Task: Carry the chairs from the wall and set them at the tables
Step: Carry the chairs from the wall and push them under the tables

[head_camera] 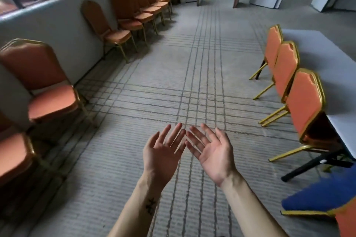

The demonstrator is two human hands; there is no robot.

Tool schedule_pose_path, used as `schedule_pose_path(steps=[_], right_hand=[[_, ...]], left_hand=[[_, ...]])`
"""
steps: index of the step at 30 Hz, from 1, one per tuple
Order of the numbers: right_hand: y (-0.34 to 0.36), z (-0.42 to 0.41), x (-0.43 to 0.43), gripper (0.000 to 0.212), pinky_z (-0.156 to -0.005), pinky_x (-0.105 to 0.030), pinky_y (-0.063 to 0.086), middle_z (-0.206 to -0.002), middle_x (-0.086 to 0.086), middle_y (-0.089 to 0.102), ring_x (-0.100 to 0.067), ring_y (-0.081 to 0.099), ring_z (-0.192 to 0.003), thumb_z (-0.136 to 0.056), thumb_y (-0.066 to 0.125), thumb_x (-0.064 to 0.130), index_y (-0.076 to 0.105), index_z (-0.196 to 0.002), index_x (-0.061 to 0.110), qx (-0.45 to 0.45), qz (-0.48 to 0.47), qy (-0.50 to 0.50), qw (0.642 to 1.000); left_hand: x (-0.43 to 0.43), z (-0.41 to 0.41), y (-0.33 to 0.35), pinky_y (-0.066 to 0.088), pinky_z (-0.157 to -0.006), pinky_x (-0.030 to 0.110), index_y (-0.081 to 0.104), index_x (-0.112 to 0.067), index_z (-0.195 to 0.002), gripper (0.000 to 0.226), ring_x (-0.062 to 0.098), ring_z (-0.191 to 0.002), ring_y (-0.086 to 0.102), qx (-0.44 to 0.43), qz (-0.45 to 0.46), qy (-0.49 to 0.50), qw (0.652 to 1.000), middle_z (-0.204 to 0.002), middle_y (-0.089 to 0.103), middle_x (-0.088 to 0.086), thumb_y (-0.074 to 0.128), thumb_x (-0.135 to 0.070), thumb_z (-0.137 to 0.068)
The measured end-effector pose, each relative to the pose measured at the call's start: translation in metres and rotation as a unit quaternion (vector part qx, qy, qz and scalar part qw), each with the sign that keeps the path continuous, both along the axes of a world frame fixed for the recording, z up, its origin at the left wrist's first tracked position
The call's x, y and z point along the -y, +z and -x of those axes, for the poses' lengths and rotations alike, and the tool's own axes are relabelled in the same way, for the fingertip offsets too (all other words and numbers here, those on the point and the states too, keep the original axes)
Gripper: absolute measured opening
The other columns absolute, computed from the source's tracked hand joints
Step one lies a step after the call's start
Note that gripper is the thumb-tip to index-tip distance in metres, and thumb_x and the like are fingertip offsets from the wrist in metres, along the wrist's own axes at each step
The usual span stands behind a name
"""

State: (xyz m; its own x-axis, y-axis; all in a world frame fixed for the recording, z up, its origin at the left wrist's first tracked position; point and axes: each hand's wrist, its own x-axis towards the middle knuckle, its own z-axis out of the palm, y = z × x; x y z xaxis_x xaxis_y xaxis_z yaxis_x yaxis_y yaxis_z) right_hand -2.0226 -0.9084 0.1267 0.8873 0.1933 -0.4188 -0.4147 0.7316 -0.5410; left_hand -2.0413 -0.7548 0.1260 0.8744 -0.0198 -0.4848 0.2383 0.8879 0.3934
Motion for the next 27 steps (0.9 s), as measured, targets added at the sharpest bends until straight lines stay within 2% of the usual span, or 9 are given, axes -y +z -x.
schedule_pose_path(steps=[8,15,20,27], right_hand=[[-0.027,-0.116,-0.071,0.053,-0.109,-0.051,0.045,-0.136,-0.020,0.064,-0.034,0.062,-0.128,-0.104,0.041,0.044,0.048,-0.146,0.012,-0.022,0.023,0.086,0.996],[-0.037,-0.263,-0.140,0.056,-0.106,-0.049,0.047,-0.137,-0.020,0.064,-0.033,0.062,-0.127,-0.104,0.039,0.046,0.046,-0.148,0.012,-0.022,-0.019,0.181,0.983],[-0.025,-0.346,-0.188,0.057,-0.107,-0.050,0.046,-0.138,-0.020,0.063,-0.034,0.061,-0.129,-0.102,0.042,0.047,0.047,-0.147,0.012,-0.015,-0.045,0.242,0.969],[-0.033,-0.439,-0.267,0.057,-0.108,-0.049,0.046,-0.140,-0.017,0.063,-0.032,0.061,-0.129,-0.102,0.045,0.047,0.047,-0.148,0.013,-0.028,-0.029,0.297,0.954]], left_hand=[[-0.058,-0.089,-0.024,0.032,-0.121,0.046,0.050,-0.008,-0.146,0.051,0.035,-0.134,0.057,-0.033,0.013,0.086,0.996,-0.136,0.065,0.022,0.038,-0.033,-0.104],[-0.118,-0.210,-0.016,0.032,-0.121,0.048,0.049,-0.007,-0.147,0.052,0.037,-0.134,0.056,-0.032,-0.024,0.166,0.985,-0.137,0.064,0.023,0.039,-0.033,-0.102],[-0.162,-0.275,0.000,0.035,-0.119,0.050,0.050,-0.008,-0.145,0.052,0.037,-0.133,0.057,-0.016,-0.023,0.224,0.974,-0.138,0.064,0.022,0.039,-0.036,-0.103],[-0.239,-0.343,-0.009,0.042,-0.110,0.050,0.051,-0.010,-0.145,0.052,0.036,-0.132,0.059,-0.020,-0.011,0.294,0.956,-0.138,0.064,0.020,0.037,-0.038,-0.104]])
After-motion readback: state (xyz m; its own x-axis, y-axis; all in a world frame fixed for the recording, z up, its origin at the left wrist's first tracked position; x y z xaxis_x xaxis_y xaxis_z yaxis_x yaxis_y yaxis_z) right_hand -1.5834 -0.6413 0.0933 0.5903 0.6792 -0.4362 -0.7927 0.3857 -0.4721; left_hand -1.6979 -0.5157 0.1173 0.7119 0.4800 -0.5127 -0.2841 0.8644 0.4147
